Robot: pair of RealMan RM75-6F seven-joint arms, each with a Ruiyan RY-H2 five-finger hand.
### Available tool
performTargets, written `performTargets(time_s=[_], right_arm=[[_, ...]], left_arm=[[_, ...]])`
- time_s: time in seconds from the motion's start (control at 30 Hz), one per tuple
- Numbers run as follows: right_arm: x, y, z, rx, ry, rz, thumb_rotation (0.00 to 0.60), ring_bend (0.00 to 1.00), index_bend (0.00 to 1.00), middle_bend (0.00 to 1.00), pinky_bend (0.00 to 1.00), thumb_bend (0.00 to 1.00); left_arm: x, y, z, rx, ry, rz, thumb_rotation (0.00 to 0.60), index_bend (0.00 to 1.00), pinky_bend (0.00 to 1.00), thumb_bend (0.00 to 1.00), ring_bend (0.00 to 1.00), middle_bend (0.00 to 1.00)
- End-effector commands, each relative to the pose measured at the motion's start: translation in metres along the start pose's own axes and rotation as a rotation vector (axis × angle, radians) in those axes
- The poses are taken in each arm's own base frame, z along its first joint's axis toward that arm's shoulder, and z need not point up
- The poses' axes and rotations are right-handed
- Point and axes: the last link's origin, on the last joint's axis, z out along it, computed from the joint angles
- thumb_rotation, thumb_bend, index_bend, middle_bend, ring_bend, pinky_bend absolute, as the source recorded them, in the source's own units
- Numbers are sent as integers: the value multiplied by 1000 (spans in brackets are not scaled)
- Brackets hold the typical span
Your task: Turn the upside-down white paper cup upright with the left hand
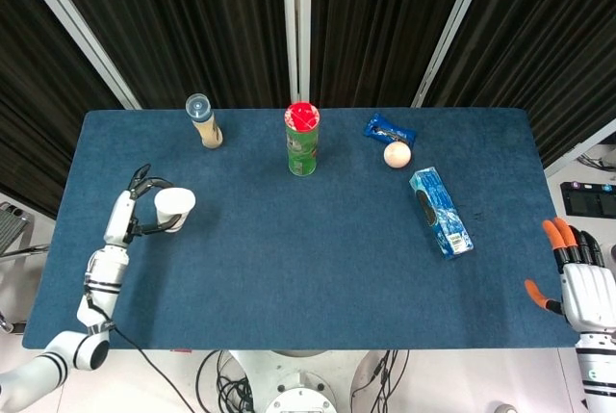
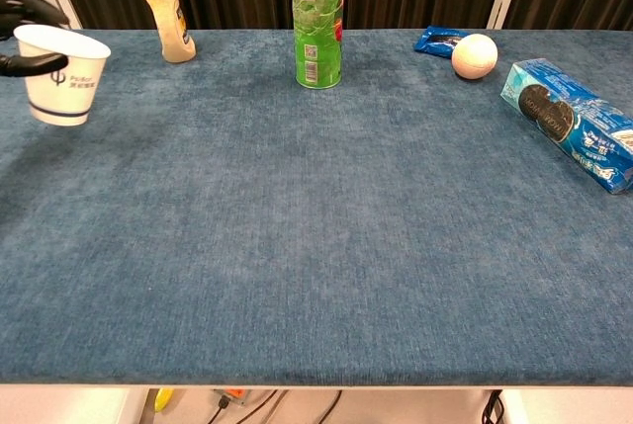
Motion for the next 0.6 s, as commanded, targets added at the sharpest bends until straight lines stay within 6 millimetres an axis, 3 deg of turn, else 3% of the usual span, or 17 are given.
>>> performTargets(time_s=[0.03,0.6], right_arm=[[0,-2,0,2,0,-1,600,0,0,0,0,187],[-4,-5,2,1,-10,-10,600,0,0,0,0,187]], left_arm=[[-5,-16,-15,-12,58,-10,600,354,0,211,14,392],[-8,-39,-24,18,64,-54,600,295,0,222,13,338]])
